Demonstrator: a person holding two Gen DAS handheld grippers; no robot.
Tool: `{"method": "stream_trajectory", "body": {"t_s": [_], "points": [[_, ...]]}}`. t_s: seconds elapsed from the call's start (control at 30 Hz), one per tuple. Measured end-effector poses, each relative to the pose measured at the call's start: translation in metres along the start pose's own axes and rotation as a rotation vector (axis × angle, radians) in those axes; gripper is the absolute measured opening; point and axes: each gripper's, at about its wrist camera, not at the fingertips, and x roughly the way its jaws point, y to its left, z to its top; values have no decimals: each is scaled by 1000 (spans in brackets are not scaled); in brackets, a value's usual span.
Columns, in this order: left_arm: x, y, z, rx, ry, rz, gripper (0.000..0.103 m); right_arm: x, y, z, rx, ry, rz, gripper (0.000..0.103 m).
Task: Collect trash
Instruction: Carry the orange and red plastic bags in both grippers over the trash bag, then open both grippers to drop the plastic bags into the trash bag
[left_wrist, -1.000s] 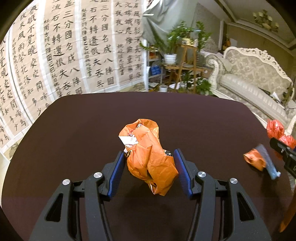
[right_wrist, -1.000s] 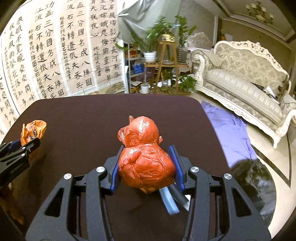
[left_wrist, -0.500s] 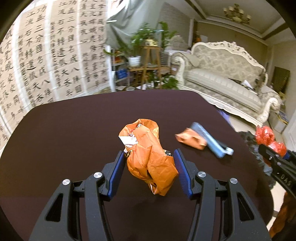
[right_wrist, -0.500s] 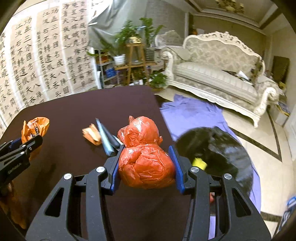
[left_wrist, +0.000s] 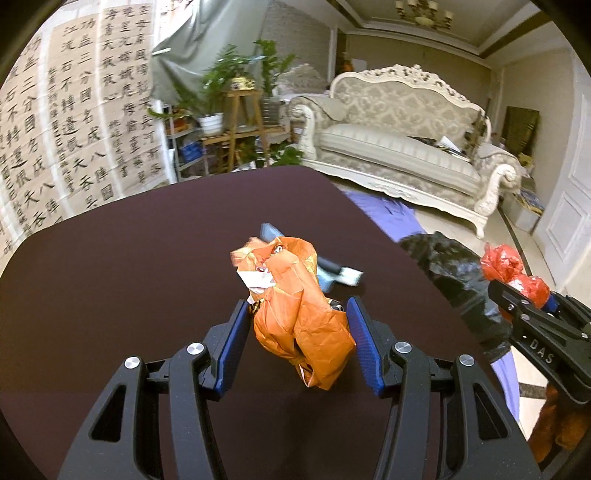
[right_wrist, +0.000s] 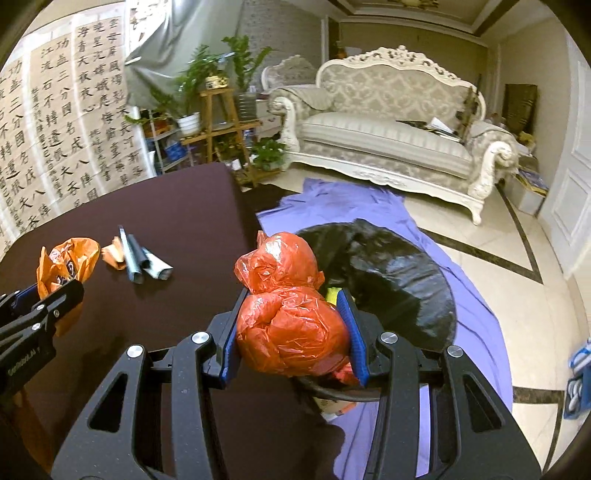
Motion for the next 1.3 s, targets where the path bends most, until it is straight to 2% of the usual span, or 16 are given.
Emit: {"method": "stream_trajectory", "body": {"t_s": [0.43,0.83,0.9,0.97,1.03,1.1,1.3], "points": [[24,-76,20,113,-29,-95,54,15,-57,6,78,-17,-87,45],[70,-128,36,195,1,-101,54,45,-91,17,128,-9,-116,45],[77,-137,37,211,9,-102,56,50,-95,19,134,-4,-121,45],[83,-141,38,216,18,-89,66,55,-98,20,141,2,-124,47],[86,-141,38,211,25,-80,71,58,-101,21,146,6,-127,56],[88,-138,37,201,39,-76,73,60,-104,20,146,7,-131,59],[89,-128,35,174,65,-58,77,60,-101,17,144,17,-130,59]]}}
